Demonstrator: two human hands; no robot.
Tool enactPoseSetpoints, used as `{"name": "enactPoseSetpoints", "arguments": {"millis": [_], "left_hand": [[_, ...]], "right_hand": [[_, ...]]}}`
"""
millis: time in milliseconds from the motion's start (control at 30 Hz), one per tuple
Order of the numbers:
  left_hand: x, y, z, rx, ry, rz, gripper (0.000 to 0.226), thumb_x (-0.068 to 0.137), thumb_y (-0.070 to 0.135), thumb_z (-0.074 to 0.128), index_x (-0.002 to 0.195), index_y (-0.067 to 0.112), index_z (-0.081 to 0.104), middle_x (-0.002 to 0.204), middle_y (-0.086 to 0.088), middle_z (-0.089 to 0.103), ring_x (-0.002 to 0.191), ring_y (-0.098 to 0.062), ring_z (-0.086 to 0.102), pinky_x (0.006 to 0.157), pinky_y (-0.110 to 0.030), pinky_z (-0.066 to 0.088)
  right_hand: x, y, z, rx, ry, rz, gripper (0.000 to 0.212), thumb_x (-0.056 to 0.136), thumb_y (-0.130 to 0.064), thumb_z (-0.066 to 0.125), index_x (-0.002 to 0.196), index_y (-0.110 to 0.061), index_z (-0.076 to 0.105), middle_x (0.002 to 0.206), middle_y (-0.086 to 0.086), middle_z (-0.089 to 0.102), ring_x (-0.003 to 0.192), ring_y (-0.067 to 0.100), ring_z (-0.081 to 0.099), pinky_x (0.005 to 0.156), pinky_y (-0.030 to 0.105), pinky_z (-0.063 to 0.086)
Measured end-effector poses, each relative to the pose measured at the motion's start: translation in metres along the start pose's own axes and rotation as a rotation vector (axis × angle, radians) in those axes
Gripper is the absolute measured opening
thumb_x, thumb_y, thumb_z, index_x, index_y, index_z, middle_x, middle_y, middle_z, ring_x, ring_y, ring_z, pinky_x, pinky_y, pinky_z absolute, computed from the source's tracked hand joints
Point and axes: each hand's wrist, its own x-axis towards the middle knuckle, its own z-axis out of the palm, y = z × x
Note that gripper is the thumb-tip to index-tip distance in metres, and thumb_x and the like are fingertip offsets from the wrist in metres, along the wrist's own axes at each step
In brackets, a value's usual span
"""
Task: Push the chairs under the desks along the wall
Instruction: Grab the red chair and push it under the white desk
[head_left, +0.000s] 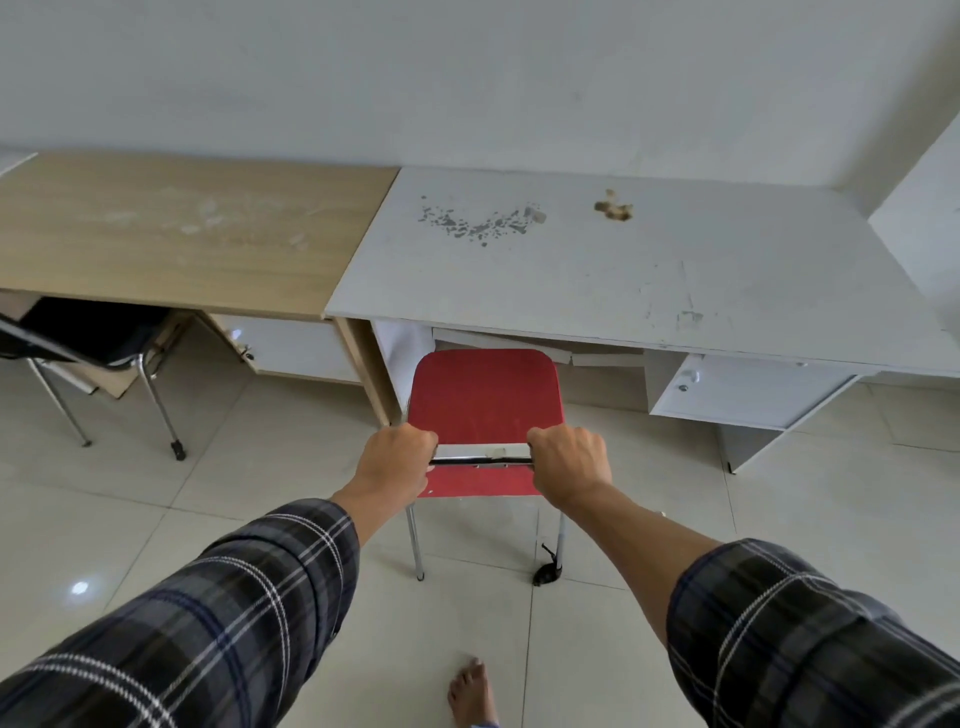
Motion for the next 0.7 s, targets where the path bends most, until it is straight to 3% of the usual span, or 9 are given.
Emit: {"name": "enactPoseSetpoints", "arguments": {"millis": [133, 267, 333, 400, 467, 500, 567, 633, 700], "left_hand": [[0.027, -0.014, -0.001, 0.017, 0.028, 0.066, 0.008, 0.086, 0.019, 0.063, 0.092, 0.014, 0.062, 0.082, -0.006, 0.068, 0.074, -0.027, 0.064, 0.065, -0.035, 0.052], [0.041, -0.026, 0.005, -0.072, 0.043, 0.141, 0.036, 0.084, 0.056, 0.062, 0.09, 0.021, 0.063, 0.077, 0.003, 0.067, 0.068, -0.018, 0.063, 0.065, -0.034, 0.054], [0.04, -0.031, 0.008, -0.228, 0.018, 0.17, 0.058, 0.077, 0.082, 0.043, 0.085, 0.029, 0.065, 0.07, 0.01, 0.065, 0.062, -0.012, 0.06, 0.058, -0.029, 0.05], [0.036, -0.029, 0.009, -0.402, 0.068, 0.12, 0.081, 0.08, 0.086, 0.012, 0.078, 0.025, 0.066, 0.063, 0.007, 0.063, 0.057, -0.011, 0.056, 0.054, -0.028, 0.043], [0.029, -0.018, 0.003, -0.527, 0.17, -0.075, 0.089, 0.087, 0.076, 0.0, 0.072, 0.016, 0.063, 0.06, 0.0, 0.06, 0.056, -0.015, 0.053, 0.056, -0.028, 0.036], [0.027, -0.01, 0.002, -0.576, 0.245, -0.223, 0.08, 0.092, 0.068, 0.008, 0.076, 0.013, 0.064, 0.066, -0.003, 0.062, 0.061, -0.018, 0.054, 0.058, -0.028, 0.036], [0.028, 0.002, 0.004, -0.731, 0.334, -0.741, 0.045, 0.095, 0.048, 0.04, 0.11, 0.011, 0.06, 0.102, -0.011, 0.063, 0.087, -0.025, 0.059, 0.068, -0.034, 0.044], [0.03, 0.011, -0.004, -1.236, 0.194, -1.348, 0.05, 0.086, 0.033, 0.059, 0.13, 0.013, 0.043, 0.12, -0.014, 0.053, 0.096, -0.031, 0.058, 0.074, -0.041, 0.049], [0.036, 0.012, -0.013, -1.833, 0.085, -1.508, 0.037, 0.085, 0.023, 0.059, 0.118, 0.011, 0.049, 0.105, -0.014, 0.058, 0.085, -0.03, 0.059, 0.073, -0.046, 0.049]], "right_hand": [[0.028, 0.006, 0.001, 0.024, 0.019, 0.016, 0.013, 0.092, -0.017, 0.058, 0.083, -0.023, 0.051, 0.069, -0.002, 0.052, 0.061, 0.026, 0.051, 0.055, 0.033, 0.042], [0.04, 0.019, 0.004, 0.212, 0.0, -0.041, 0.041, 0.083, -0.066, 0.062, 0.081, -0.026, 0.056, 0.069, -0.008, 0.058, 0.062, 0.017, 0.051, 0.057, 0.032, 0.041], [0.037, 0.024, 0.005, 0.451, 0.069, 0.03, 0.061, 0.078, -0.083, 0.045, 0.074, -0.025, 0.062, 0.061, -0.007, 0.059, 0.058, 0.014, 0.052, 0.055, 0.033, 0.041], [0.033, 0.027, 0.008, 0.64, 0.141, 0.195, 0.071, 0.09, -0.076, 0.033, 0.066, -0.015, 0.061, 0.055, 0.0, 0.058, 0.057, 0.022, 0.055, 0.058, 0.035, 0.043], [0.036, 0.027, 0.013, 0.767, 0.147, 0.4, 0.062, 0.099, -0.059, 0.037, 0.07, -0.012, 0.065, 0.065, 0.007, 0.066, 0.068, 0.029, 0.061, 0.063, 0.036, 0.047], [0.039, 0.026, 0.014, 0.813, 0.157, 0.51, 0.05, 0.098, -0.052, 0.043, 0.079, -0.015, 0.07, 0.078, 0.007, 0.071, 0.079, 0.03, 0.064, 0.07, 0.036, 0.049], [0.045, 0.02, 0.013, 0.992, 0.153, 0.796, 0.033, 0.089, -0.044, 0.054, 0.11, -0.024, 0.07, 0.12, 0.006, 0.067, 0.111, 0.03, 0.058, 0.094, 0.04, 0.047], [0.05, 0.018, 0.014, 1.211, 0.039, 1.161, 0.048, 0.082, -0.037, 0.059, 0.126, -0.02, 0.059, 0.136, 0.009, 0.051, 0.124, 0.031, 0.049, 0.097, 0.042, 0.044], [0.053, 0.024, 0.017, 1.568, -0.065, 1.239, 0.05, 0.068, -0.036, 0.053, 0.111, -0.013, 0.058, 0.114, 0.009, 0.059, 0.109, 0.032, 0.06, 0.086, 0.041, 0.051]]}}
